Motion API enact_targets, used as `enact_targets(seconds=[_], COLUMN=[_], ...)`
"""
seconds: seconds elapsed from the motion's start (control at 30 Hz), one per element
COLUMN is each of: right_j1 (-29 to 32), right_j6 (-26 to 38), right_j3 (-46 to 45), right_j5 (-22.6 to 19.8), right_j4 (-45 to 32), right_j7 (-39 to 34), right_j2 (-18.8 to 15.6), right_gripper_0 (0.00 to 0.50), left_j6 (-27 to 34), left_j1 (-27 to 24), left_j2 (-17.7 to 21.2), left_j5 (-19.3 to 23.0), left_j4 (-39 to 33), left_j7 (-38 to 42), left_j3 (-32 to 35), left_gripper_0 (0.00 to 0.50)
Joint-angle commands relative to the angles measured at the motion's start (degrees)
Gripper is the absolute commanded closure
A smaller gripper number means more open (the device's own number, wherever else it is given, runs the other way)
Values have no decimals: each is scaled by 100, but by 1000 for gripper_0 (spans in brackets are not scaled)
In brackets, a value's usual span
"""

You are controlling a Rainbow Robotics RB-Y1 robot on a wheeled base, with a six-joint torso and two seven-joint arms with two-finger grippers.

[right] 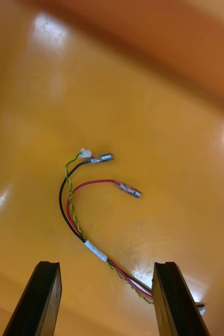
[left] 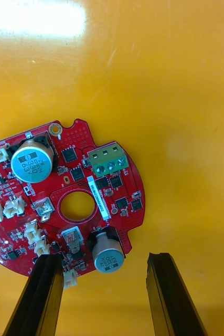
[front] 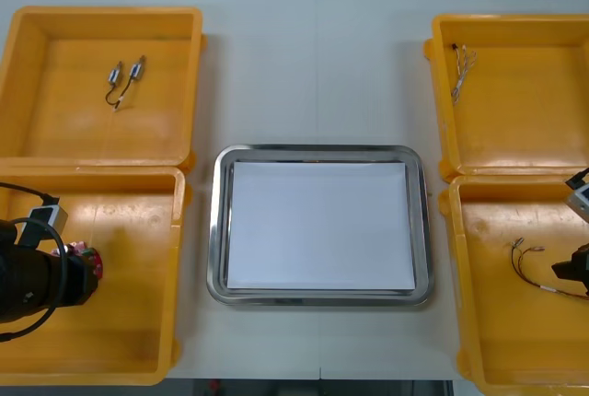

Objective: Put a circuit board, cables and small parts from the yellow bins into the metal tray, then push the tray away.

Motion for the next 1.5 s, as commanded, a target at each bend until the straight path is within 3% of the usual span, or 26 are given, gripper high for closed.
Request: enact_targets(seconds=[0.03, 0.43, 0.87, 1.13, 1.5], right_j1=[286, 594, 629, 638, 638], right_j6=[-302, -1119, -2051, -2077, -2490], right_j3=[264, 747, 1319, 1442, 1714], right_j5=[130, 473, 772, 948, 1044], right_j4=[-121, -68, 354, 363, 530], right_j7=[418, 620, 638, 594, 515], right_j2=[-250, -487, -566, -566, -566], right_gripper_0=[0, 0, 0, 0, 0], left_j6=[-23, 65, 47, 73, 979], left_j1=[192, 42, -221, -380, -1083], left_j2=[340, 682, 1060, 1298, 1412], left_j5=[-62, 105, 1168, 1432, 1915], left_j4=[-275, -354, -354, -354, -345], left_j7=[-73, -363, -1585, -1998, -2543], left_j3=[170, 179, 398, 442, 425], left_gripper_0=[23, 23, 22, 21, 19])
